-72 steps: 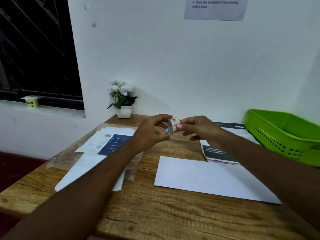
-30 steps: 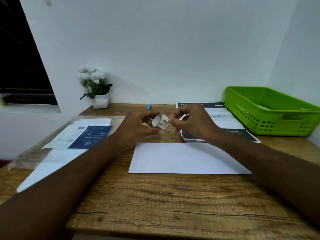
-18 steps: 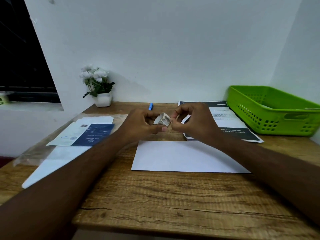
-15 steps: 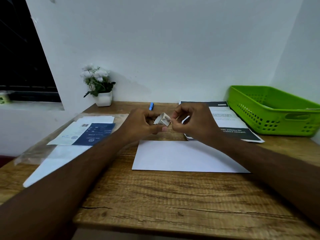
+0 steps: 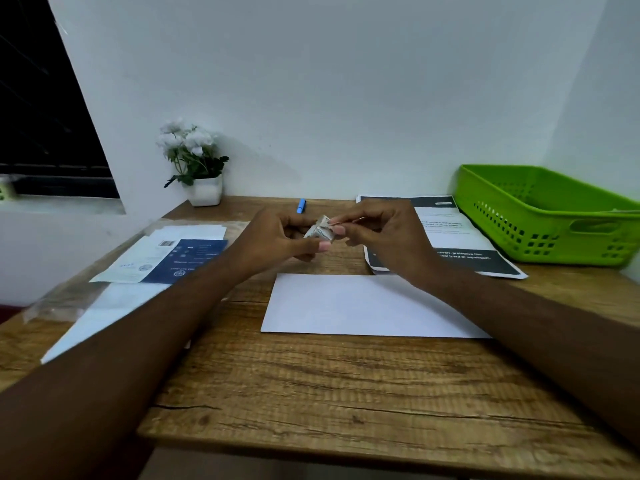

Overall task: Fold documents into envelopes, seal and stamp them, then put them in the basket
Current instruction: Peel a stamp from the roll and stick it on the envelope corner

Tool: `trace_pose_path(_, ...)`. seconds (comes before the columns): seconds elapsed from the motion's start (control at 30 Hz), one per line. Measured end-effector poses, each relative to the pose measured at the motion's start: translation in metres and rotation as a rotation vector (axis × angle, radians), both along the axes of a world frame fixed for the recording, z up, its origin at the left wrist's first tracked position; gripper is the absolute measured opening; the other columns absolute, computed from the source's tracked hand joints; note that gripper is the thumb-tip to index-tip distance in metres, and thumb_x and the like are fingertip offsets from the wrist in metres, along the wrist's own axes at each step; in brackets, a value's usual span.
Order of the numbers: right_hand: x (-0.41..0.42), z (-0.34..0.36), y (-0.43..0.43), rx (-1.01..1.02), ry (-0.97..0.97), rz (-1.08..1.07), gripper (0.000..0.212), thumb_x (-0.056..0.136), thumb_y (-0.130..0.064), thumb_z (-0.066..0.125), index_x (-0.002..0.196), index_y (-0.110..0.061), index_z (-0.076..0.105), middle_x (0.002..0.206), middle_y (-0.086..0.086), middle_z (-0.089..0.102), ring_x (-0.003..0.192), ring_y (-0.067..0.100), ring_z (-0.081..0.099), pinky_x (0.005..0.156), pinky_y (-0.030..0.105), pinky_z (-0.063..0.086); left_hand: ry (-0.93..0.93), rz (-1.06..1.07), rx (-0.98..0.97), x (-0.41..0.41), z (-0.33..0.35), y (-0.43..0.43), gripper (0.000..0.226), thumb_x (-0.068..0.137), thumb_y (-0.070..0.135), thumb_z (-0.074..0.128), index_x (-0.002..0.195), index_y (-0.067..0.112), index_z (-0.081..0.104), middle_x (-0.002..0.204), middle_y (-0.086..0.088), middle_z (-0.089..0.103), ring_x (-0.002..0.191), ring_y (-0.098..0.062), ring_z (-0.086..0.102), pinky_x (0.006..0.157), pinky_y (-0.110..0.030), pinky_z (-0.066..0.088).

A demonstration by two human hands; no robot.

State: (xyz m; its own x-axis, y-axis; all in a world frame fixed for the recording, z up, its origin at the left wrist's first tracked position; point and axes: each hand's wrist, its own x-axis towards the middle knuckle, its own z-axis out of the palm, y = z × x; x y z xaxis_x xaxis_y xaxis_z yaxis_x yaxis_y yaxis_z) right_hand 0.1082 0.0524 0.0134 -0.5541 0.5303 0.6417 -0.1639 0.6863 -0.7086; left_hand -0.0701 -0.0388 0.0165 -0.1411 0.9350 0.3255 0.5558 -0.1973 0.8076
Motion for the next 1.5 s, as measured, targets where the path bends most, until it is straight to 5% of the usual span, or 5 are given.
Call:
trace_pose_path(0.27, -0.003, -0.001, -0.007, -0.258, 0.042, 0.063, 0.006, 0.089, -0.003, 0.066, 0.090, -0.006, 0.070, 0.087, -0.005, 0.073, 0.083, 0.011, 0.070, 0.067, 0.026, 0.059, -0.143, -0.027, 0.031, -0.002, -0.001, 0.001, 0.056, 0.065, 0.025, 0.078, 0.117, 0.006, 0.067, 0.101, -0.011, 0.073, 0.088, -0.029, 0.071, 0.081, -0.041, 0.059)
trace_pose_path(0.63, 0.003, 0.007, -0.012, -0.463, 0.099, 0.053, 0.005, 0.092, -0.009, 0.063, 0.096, -0.012, 0.065, 0.095, 0.004, 0.071, 0.080, 0.017, 0.072, 0.054, 0.024, 0.055, -0.112, 0.034, 0.045, -0.009, -0.001, 0.001, 0.070, 0.060, 0.030, 0.081, 0.123, 0.008, 0.063, 0.105, -0.007, 0.072, 0.086, -0.022, 0.071, 0.078, -0.040, 0.059)
trace_pose_path(0.77, 0.005, 0.004, -0.009, -0.499, 0.028, 0.004, 0.012, 0.092, -0.004, 0.063, 0.103, -0.009, 0.066, 0.099, 0.006, 0.072, 0.075, 0.014, 0.073, 0.053, 0.024, 0.056, 0.048, 0.133, 0.106, -0.012, 0.003, 0.000, 0.056, 0.069, 0.023, 0.083, 0.121, 0.014, 0.064, 0.096, 0.000, 0.073, 0.070, -0.009, 0.065, 0.064, -0.019, 0.055)
trace_pose_path(1.13, 0.004, 0.001, -0.014, -0.635, -0.063, 0.052, 0.027, 0.093, 0.004, 0.054, 0.100, -0.019, 0.065, 0.097, -0.002, 0.072, 0.080, 0.022, 0.073, 0.058, 0.029, 0.056, 0.472, 0.294, 0.119, -0.038, 0.015, 0.003, 0.047, 0.072, 0.034, 0.082, 0.113, 0.017, 0.068, 0.103, 0.003, 0.070, 0.084, -0.012, 0.062, 0.075, -0.029, 0.049)
trace_pose_path(1.5, 0.004, -0.005, -0.012, -0.593, -0.125, -0.009, 0.018, 0.091, -0.005, 0.062, 0.107, -0.010, 0.068, 0.108, 0.015, 0.069, 0.080, 0.019, 0.070, 0.058, 0.030, 0.053, 0.825, 0.489, -0.240, -0.099, 0.031, 0.053, 0.056, 0.069, 0.040, 0.081, 0.118, 0.019, 0.063, 0.116, -0.006, 0.065, 0.103, -0.026, 0.060, 0.083, -0.035, 0.048)
